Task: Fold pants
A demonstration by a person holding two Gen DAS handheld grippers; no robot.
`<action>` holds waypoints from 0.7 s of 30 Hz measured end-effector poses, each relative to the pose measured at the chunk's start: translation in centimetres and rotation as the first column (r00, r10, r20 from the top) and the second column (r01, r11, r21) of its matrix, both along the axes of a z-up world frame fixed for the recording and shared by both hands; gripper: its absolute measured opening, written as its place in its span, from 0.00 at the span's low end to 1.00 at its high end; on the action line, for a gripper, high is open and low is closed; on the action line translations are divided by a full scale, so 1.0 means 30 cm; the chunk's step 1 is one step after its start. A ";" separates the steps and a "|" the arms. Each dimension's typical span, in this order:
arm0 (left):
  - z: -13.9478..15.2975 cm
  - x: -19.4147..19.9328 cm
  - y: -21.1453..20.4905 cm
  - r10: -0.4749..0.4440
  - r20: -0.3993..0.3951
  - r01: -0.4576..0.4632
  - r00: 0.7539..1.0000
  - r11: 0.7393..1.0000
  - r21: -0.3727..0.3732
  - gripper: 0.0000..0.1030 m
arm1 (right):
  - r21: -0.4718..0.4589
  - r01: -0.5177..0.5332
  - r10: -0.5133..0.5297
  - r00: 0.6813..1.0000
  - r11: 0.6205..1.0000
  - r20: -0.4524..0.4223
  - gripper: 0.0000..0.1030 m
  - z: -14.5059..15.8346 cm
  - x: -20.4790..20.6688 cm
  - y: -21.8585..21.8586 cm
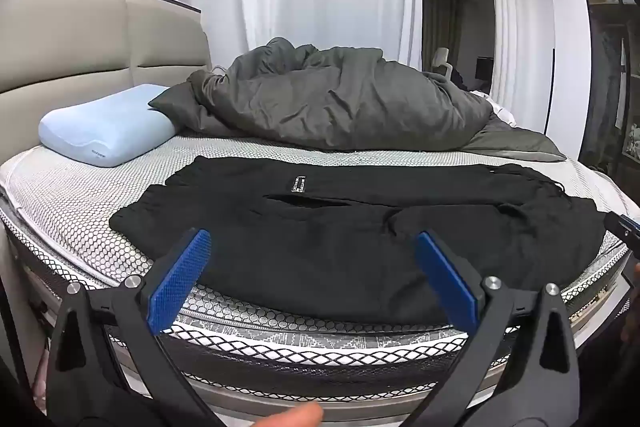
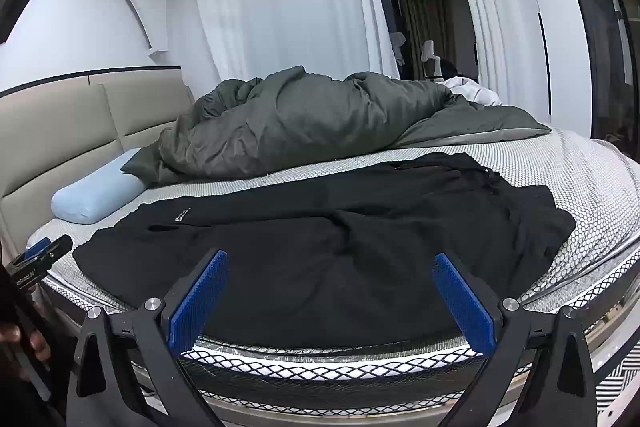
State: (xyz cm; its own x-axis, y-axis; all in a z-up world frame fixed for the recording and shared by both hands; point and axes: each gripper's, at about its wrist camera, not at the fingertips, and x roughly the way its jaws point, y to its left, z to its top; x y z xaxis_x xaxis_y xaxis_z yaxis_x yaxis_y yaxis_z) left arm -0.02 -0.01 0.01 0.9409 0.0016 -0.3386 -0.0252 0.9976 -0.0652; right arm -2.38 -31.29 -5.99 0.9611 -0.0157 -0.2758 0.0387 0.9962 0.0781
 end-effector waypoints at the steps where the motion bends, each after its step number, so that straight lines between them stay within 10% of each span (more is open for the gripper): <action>1: 0.000 0.000 -0.001 0.000 -0.002 0.000 1.000 1.000 0.001 0.99 | 0.002 0.001 -0.001 1.000 1.000 -0.002 1.00 0.000 0.000 0.000; 21: 0.018 -0.005 -0.020 -0.017 0.005 0.017 1.000 1.000 0.015 0.99 | -0.002 0.002 -0.002 1.000 1.000 -0.002 1.00 0.003 -0.001 -0.012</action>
State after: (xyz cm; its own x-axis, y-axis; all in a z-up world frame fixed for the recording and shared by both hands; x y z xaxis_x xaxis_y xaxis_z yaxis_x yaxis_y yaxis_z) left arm -0.16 -0.60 0.56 0.9424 -0.0095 -0.3343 -0.0077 0.9987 -0.0501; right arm -2.41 -31.66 -5.89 0.9604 -0.0183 -0.2781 0.0411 0.9962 0.0762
